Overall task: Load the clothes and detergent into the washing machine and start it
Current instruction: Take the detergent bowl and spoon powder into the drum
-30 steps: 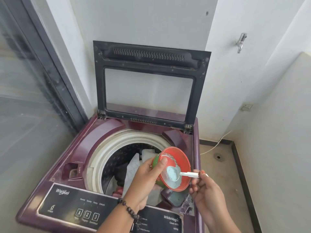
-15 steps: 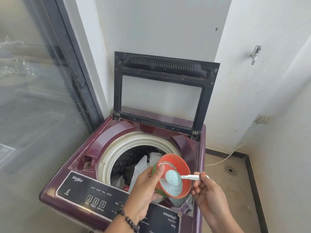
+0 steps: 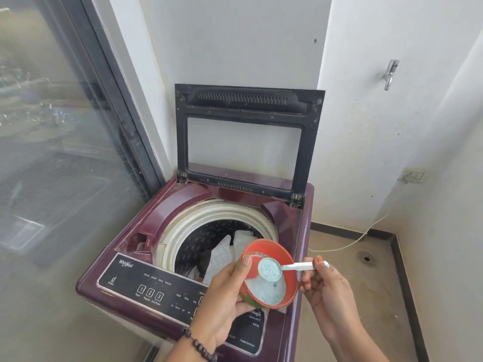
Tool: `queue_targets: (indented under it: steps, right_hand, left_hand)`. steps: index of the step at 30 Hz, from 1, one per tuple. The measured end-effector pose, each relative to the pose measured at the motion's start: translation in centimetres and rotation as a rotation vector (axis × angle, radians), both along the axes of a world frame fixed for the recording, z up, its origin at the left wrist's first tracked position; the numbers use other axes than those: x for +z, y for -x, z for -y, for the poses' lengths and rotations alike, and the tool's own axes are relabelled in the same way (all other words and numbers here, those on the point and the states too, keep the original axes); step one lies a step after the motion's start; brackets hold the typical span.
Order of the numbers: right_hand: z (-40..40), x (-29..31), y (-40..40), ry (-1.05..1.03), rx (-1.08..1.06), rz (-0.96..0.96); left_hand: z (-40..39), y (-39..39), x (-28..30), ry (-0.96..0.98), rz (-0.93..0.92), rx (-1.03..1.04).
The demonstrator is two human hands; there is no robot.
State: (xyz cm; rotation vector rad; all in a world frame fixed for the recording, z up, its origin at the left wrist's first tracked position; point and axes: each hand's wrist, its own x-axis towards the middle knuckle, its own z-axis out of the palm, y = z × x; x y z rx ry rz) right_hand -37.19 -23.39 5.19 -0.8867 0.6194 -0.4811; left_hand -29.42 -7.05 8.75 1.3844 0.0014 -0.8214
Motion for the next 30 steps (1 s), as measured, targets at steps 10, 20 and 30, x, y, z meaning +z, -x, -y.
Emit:
queue_targets:
  steps: [10, 20, 30]
  right_hand:
    - [0.9, 0.7, 2.4, -0.016, -0.147, -0.026]
    - [-1.4, 0.7, 1.9, -0.102, -0.359, -0.002]
    - [-5.7, -3.1, -1.2, -0.142, -0.556, -0.030]
  left_hand:
    - [1.8, 0.6, 0.1, 0.007, -0.012, -0.079]
    - [2.8, -4.0, -1.6, 0.059, -0.055, -0.246]
    - [-1.9, -12.5, -6.1, -0.012, -0.015, -0.163]
